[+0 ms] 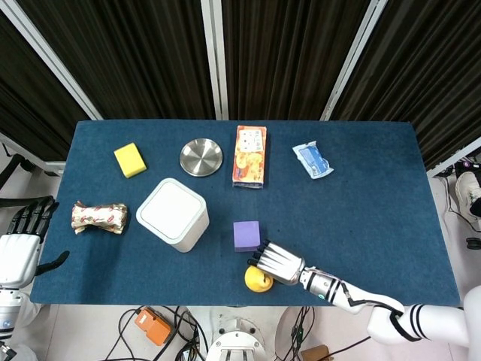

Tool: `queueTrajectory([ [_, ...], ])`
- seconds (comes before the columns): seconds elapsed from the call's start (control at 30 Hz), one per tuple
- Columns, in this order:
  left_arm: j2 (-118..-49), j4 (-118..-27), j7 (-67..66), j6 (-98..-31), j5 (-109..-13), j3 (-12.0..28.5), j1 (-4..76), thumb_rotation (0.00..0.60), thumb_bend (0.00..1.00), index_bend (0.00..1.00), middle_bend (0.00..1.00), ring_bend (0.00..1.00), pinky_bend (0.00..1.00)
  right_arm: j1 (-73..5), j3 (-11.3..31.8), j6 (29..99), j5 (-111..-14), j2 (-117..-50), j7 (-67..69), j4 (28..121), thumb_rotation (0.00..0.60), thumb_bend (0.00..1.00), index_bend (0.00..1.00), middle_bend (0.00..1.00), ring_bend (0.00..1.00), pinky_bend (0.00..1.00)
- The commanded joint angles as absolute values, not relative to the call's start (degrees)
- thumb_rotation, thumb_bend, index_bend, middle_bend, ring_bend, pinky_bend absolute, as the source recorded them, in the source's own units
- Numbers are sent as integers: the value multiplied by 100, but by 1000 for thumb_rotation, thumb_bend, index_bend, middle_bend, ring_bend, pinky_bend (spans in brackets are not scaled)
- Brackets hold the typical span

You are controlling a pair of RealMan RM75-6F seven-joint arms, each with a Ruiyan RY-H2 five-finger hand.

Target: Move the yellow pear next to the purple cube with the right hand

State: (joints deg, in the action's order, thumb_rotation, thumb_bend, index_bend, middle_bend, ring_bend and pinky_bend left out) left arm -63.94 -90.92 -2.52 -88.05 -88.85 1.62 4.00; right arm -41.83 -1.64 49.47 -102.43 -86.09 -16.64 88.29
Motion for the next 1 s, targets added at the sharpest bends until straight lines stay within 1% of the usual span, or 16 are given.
queueTrajectory([
  [0.03, -6389, -9081, -221, -8855, -8905, 161, 377, 600, 133, 0, 8, 0, 93, -4228, -197, 4929, -10216, -8681, -1650, 8743, 600, 368, 319, 478, 401, 469],
  [0.1, -6385, -9072, -199, -8865, -8907, 162, 372, 600, 133, 0, 8, 0, 92, -4233, -211, 4937, -10199, -8691, -1679, 8735, 600, 368, 200, 438, 363, 454],
  [0.13, -6383, -9066, -187, -8864, -8905, 163, 372, 600, 133, 0, 8, 0, 92, -4232, -218, 4950, -10190, -8690, -1718, 8740, 600, 368, 165, 428, 354, 450],
  [0.17, -6380, -9063, -179, -8862, -8904, 163, 373, 600, 133, 0, 8, 0, 92, -4229, -224, 4967, -10187, -8688, -1746, 8748, 600, 368, 106, 413, 341, 444],
  [0.2, -6375, -9062, -170, -8860, -8907, 162, 374, 600, 133, 0, 8, 0, 92, -4225, -230, 4985, -10186, -8683, -1778, 8757, 600, 368, 64, 403, 331, 438],
  [0.27, -6369, -9059, -159, -8865, -8918, 159, 373, 600, 133, 0, 8, 0, 93, -4213, -248, 5043, -10194, -8670, -1823, 8789, 600, 368, 11, 387, 316, 430],
  [0.43, -6369, -9053, -143, -8907, -8935, 157, 354, 600, 133, 0, 8, 0, 92, -4170, -301, 5224, -10239, -8580, -1880, 8897, 600, 368, 0, 369, 299, 429],
  [0.53, -6371, -9051, -137, -8936, -8949, 154, 341, 600, 133, 0, 8, 0, 92, -4093, -356, 5455, -10322, -8458, -1867, 9022, 600, 368, 0, 360, 289, 429],
  [0.67, -6376, -9048, -139, -8959, -8946, 162, 330, 600, 133, 0, 8, 0, 92, -3898, -490, 5910, -10453, -8147, -1689, 9305, 600, 368, 0, 334, 267, 429],
  [0.8, -6376, -9052, -131, -8966, -8929, 170, 323, 600, 132, 0, 8, 0, 92, -3548, -677, 6622, -10634, -7649, -1484, 9560, 600, 368, 0, 310, 243, 421],
  [0.87, -6379, -9060, -140, -8974, -8927, 174, 319, 600, 133, 0, 8, 0, 92, -3287, -784, 7018, -10672, -7360, -1503, 9620, 600, 368, 0, 279, 208, 382],
  [0.93, -6387, -9064, -156, -8985, -8932, 176, 316, 600, 133, 0, 8, 0, 92, -3000, -885, 7317, -10578, -7071, -1610, 9721, 600, 368, 0, 225, 151, 318],
  [1.0, -6403, -9056, -161, -9009, -8973, 174, 319, 600, 133, 0, 8, 0, 92, -2602, -998, 7707, -10365, -6743, -1663, 9857, 600, 368, 0, 141, 60, 211],
])
